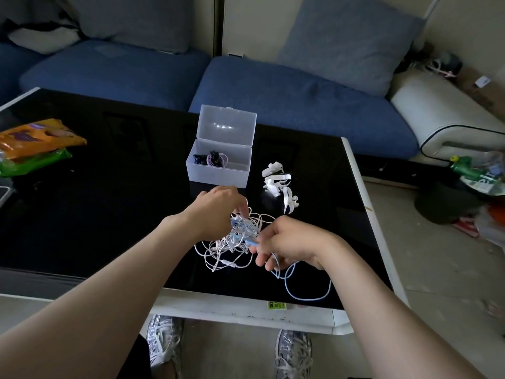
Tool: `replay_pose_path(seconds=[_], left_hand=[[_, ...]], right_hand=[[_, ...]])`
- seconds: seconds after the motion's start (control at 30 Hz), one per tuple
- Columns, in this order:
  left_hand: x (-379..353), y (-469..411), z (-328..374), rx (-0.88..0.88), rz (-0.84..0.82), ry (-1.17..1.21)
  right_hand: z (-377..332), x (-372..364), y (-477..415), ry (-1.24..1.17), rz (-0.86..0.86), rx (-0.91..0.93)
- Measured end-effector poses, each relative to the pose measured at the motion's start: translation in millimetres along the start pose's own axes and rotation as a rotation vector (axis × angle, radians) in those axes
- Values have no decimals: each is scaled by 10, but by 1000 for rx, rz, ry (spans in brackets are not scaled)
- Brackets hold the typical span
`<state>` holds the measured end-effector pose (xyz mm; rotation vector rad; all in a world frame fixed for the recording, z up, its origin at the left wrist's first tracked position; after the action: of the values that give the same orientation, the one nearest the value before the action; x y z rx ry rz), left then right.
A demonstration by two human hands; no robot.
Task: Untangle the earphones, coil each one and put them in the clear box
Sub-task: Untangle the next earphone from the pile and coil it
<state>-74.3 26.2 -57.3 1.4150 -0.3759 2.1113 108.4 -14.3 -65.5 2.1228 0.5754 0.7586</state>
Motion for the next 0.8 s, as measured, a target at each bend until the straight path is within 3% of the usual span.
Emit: replay_pose_path(seconds=[0.17,0.4,0.67,0.73,0.8], left_hand=[[-76,-41,39,54,-37,27],[-109,-54,-79,68,-38,39],[-166,-34,-188,13,10,12],[-145,-33,-176,15,42,25],[-141,-43,-162,22,50,38]], right_hand=[[1,74,-45,-31,36,-101],[-16,165,-115,115,468,65],[-70,46,-201,237,592,43],[-68,73,-211,201,636,34],[-61,88,-229,91,574,39]])
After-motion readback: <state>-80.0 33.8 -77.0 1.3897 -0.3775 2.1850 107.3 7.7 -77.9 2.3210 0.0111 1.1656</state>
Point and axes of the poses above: each hand's wrist, its own y-axis away from the middle knuckle, its own x-axis out of the back of the hand, z = x × y, the point moved 3 cm from there along -y, towards the middle knuckle, and after that the axes turned 14 degrees about -x, right-handed, at the moved point
